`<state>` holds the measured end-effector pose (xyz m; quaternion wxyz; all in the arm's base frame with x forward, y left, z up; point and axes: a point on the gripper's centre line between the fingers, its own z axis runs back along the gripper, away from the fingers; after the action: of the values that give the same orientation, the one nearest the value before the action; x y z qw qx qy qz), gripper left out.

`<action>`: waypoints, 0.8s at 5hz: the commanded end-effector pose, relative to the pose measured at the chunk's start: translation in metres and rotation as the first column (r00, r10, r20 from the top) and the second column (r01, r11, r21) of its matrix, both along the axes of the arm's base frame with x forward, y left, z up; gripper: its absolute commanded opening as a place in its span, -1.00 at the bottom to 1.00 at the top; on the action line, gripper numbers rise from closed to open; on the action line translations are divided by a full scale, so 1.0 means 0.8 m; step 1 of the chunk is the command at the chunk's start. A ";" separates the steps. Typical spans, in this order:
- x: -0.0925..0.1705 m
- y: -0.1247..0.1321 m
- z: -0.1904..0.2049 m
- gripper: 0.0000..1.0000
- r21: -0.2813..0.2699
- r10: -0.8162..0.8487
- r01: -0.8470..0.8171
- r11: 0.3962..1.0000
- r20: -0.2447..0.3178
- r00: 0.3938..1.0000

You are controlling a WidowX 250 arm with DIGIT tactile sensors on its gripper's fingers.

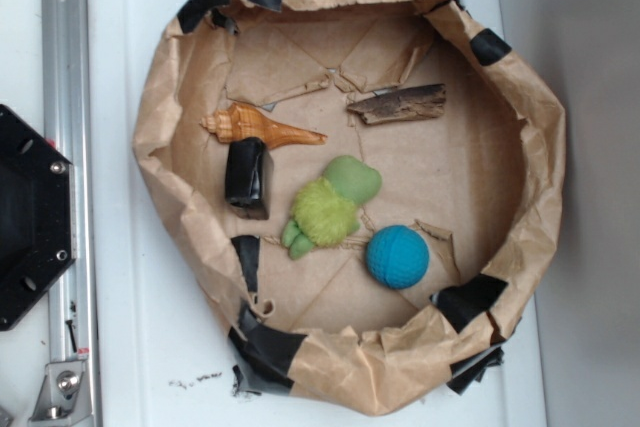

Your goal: Grab the blue ball.

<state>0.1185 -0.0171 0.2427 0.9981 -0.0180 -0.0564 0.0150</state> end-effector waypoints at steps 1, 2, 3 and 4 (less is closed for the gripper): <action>0.000 0.000 0.000 1.00 0.000 0.000 0.000 1.000 0.000 1.000; 0.056 0.017 -0.032 1.00 -0.007 -0.095 0.095 0.995 0.007 0.995; 0.102 0.028 -0.042 1.00 0.013 -0.137 0.137 0.990 -0.003 0.991; 0.136 0.028 -0.060 1.00 0.045 -0.241 0.241 0.970 0.004 0.971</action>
<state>0.2214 0.0040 0.1801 0.9929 -0.0073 -0.0329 -0.1139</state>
